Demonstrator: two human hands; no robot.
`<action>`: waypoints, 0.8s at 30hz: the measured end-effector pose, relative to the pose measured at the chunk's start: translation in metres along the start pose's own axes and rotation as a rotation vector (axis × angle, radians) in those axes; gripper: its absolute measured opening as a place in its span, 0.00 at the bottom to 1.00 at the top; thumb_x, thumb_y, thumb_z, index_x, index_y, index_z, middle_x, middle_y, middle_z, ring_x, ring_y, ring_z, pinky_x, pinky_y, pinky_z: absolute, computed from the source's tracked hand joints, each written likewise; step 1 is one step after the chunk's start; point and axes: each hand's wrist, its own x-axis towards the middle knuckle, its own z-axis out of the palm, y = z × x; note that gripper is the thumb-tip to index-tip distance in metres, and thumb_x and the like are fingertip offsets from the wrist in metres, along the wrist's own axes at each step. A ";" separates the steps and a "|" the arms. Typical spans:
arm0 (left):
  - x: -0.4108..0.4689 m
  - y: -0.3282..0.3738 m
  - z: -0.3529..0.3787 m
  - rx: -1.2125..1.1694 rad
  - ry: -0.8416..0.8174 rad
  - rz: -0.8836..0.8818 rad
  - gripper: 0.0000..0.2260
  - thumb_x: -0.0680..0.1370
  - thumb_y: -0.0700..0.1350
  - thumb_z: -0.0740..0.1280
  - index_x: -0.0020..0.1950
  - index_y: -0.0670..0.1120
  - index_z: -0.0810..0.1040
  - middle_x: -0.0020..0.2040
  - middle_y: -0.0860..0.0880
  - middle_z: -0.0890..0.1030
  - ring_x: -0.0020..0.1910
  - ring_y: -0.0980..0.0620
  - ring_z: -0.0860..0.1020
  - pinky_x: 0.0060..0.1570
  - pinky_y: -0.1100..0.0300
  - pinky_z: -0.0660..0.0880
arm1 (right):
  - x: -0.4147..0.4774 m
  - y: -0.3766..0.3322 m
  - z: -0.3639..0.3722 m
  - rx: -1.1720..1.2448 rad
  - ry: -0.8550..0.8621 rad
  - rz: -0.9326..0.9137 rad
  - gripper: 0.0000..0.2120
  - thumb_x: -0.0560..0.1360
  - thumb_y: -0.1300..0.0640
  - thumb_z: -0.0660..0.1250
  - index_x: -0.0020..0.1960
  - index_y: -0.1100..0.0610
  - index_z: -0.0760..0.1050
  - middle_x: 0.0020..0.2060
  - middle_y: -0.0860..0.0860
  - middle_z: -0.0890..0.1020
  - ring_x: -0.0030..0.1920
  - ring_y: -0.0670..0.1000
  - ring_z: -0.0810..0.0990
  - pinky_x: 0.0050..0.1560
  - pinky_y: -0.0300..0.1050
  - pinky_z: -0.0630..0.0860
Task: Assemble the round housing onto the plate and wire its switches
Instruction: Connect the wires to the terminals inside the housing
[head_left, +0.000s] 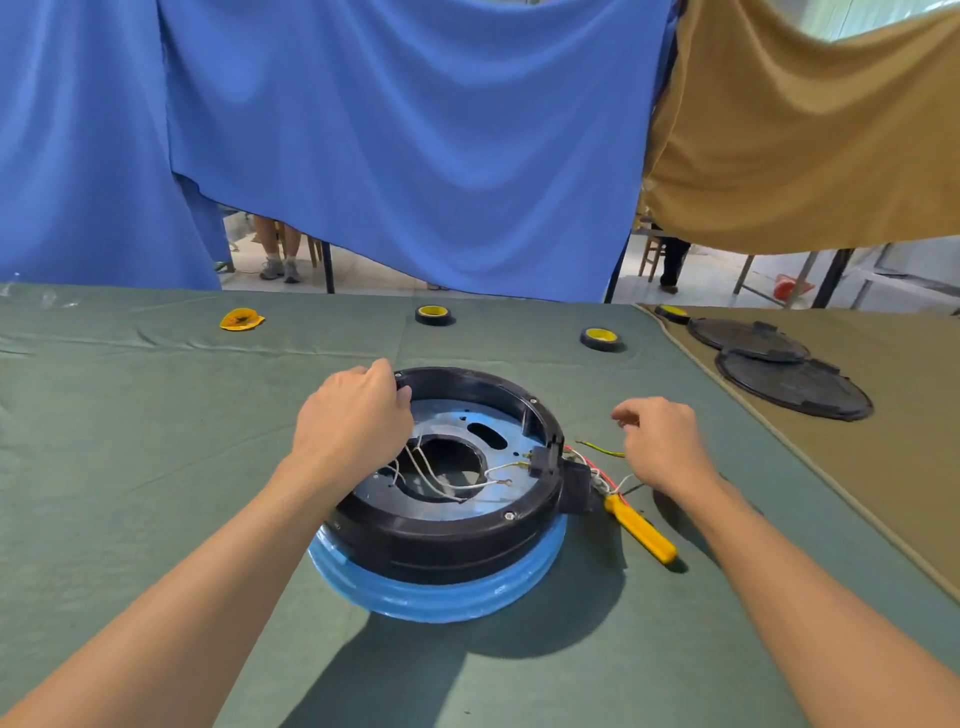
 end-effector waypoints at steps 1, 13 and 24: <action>0.000 0.000 0.001 0.010 -0.007 0.011 0.13 0.83 0.51 0.58 0.54 0.42 0.74 0.54 0.42 0.79 0.48 0.40 0.72 0.43 0.53 0.66 | -0.001 0.010 0.002 -0.046 -0.045 0.005 0.18 0.74 0.71 0.61 0.58 0.60 0.81 0.53 0.57 0.83 0.58 0.58 0.79 0.61 0.52 0.75; 0.001 -0.006 0.002 -0.015 -0.001 0.041 0.14 0.83 0.53 0.60 0.57 0.44 0.77 0.54 0.44 0.80 0.45 0.45 0.68 0.42 0.54 0.66 | 0.002 0.034 0.010 -0.064 0.001 -0.052 0.13 0.78 0.63 0.62 0.60 0.55 0.77 0.49 0.54 0.81 0.54 0.55 0.74 0.54 0.50 0.74; 0.000 -0.008 0.002 -0.096 -0.024 0.027 0.14 0.83 0.52 0.60 0.61 0.46 0.77 0.56 0.45 0.81 0.48 0.44 0.73 0.44 0.54 0.67 | -0.012 -0.028 -0.022 0.514 0.027 -0.071 0.05 0.78 0.64 0.66 0.50 0.56 0.79 0.43 0.51 0.83 0.38 0.45 0.84 0.41 0.37 0.78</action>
